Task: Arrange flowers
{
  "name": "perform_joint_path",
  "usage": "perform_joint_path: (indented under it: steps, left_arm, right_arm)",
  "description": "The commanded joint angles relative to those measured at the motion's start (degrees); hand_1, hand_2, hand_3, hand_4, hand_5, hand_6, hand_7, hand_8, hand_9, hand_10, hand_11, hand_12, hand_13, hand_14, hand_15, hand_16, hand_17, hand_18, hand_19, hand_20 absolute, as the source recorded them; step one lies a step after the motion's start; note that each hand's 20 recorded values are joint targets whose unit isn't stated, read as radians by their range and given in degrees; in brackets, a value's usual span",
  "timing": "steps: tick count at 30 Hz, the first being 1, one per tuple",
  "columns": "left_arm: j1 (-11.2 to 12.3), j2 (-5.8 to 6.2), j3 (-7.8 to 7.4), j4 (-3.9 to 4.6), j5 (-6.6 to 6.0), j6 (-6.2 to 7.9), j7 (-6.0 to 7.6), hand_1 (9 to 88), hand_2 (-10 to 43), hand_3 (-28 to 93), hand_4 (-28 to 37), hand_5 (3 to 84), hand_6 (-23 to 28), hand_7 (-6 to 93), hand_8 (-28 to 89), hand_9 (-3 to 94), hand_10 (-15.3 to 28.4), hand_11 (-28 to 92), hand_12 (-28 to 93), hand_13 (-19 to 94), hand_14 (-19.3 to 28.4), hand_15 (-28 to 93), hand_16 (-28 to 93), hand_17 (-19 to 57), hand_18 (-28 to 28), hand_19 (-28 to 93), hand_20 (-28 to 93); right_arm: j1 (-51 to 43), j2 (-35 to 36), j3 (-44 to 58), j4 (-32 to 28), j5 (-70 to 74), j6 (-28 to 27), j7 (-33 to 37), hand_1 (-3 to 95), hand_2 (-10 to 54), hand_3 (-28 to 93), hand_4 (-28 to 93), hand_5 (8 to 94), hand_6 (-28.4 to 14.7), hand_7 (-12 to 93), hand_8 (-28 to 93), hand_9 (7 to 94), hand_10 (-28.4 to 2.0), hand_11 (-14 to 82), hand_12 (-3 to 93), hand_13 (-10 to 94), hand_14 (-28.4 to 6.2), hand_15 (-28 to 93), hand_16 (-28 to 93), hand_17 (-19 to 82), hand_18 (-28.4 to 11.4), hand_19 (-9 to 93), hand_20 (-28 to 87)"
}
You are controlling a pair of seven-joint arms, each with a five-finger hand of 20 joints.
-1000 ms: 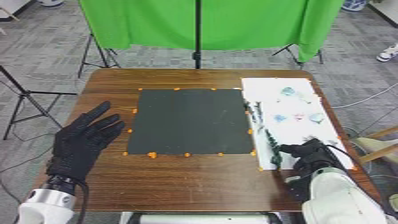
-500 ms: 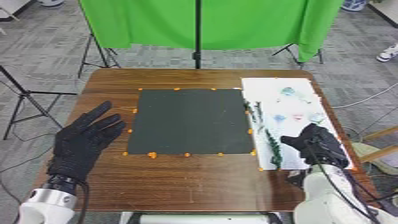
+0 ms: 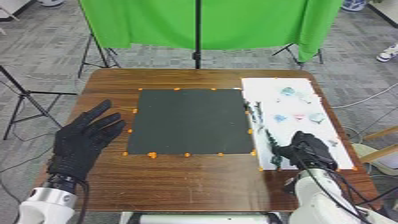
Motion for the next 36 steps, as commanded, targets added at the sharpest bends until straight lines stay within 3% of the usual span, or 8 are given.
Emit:
perform_joint_path:
  steps: [1,7,14,19,21,24,27,36]
  left_arm:
    - [-0.52,0.15,0.10,0.50,-0.21,-0.51,-1.36,22.2,6.6,78,-24.7,34.4,8.5,16.3,-11,32.3,21.1,25,11,23,27.8,44,-7,-11.8,27.6,53,3]
    - [-0.95,0.15,0.09,0.60,-0.15,-0.80,-2.03,22.1,6.6,78,-24.7,34.3,8.5,16.4,-11,32.3,21.1,25,11,23,27.8,44,-7,-11.8,27.6,53,3]
    - [-0.78,0.31,-0.22,0.44,-0.13,-0.85,-1.58,22.2,6.7,78,-24.7,34.2,8.5,16.3,-11,32.2,21.2,25,11,23,27.8,44,-7,-11.8,27.6,53,3]
    - [-0.55,0.32,-0.70,0.15,0.04,-1.18,-1.35,22.1,6.6,78,-24.6,34.2,8.5,16.4,-11,32.2,21.1,25,11,23,27.8,44,-7,-11.8,27.6,53,3]
    - [-0.53,0.43,-0.80,0.02,0.00,-1.06,-1.25,22.2,6.6,78,-24.6,34.2,8.5,16.5,-11,32.3,21.2,25,11,23,27.8,44,-7,-11.8,27.6,53,3]
    - [-0.10,0.66,-1.33,-0.44,0.20,-1.48,-0.95,22.2,6.6,78,-24.7,34.2,8.5,16.4,-11,32.4,21.2,25,11,23,27.8,43,-7,-11.8,27.6,53,3]
    - [0.42,0.51,-2.30,-0.93,0.46,-1.52,-1.56,22.2,6.5,78,-24.7,34.2,8.5,16.5,-11,32.3,21.3,25,11,23,27.8,44,-7,-11.8,27.6,53,3]
    - [1.85,0.48,-3.97,-1.60,0.50,-1.33,-1.23,22.3,6.6,78,-24.7,34.2,8.5,16.4,-11,32.2,21.3,25,11,23,27.8,43,-7,-11.8,27.7,53,3]
  right_arm:
    - [4.27,0.09,-5.02,1.23,0.06,-1.82,-0.12,29.6,-6.1,64,-21,64.8,-8.6,16,-10,75.6,-18.2,29.8,17.4,75,-13.9,61,14,49,-20.3,93,13]
    - [6.82,-0.85,-8.70,2.68,0.53,-5.34,0.24,29.7,-6.1,64,-20,65.2,-8.6,17,-10,75.5,-18.2,29.8,17.5,75,-13.8,61,14,49,-20.2,93,13]
    - [10.74,-1.57,-14.59,5.01,-1.27,-8.57,0.40,30.7,-7.0,65,-20,65.9,-8.6,18,-10,75.4,-18.1,32.0,18.3,75,-13.3,62,14,49,-20.4,93,16]
    - [14.63,-2.26,-19.94,7.53,-2.55,-8.08,-0.19,38.6,-9.4,68,-22,70.6,-6.3,26,-11,77.9,-15.6,36.8,18.7,76,-11.9,61,14,49,-19.8,93,14]
    - [15.06,-2.67,-20.61,8.13,-2.42,-8.55,-0.61,46.8,-9.5,66,-26,74.1,-5.5,28,3,81.2,-13.7,37.6,19.2,79,-10.4,60,15,50,-19.0,93,13]
    - [15.74,-2.72,-22.06,8.72,-3.62,-6.16,-0.83,53.3,-9.5,65,-28,79.2,-3.4,30,8,86.9,-11.6,34.8,23.1,82,-8.9,58,17,52,-18.5,93,15]
    - [15.24,-2.31,-21.89,8.54,-5.27,-4.13,-0.50,55.6,-9.5,66,-28,82.7,-2.5,29,11,90.4,-10.2,34.4,23.3,85,-8.2,57,18,54,-18.1,93,18]
    - [16.38,-0.26,-20.08,6.58,-8.93,0.78,0.92,55.8,-9.5,69,-28,85.5,-2.9,27,13,92.6,-10.7,35.2,22.7,87,-7.8,58,20,55,-18.6,93,24]
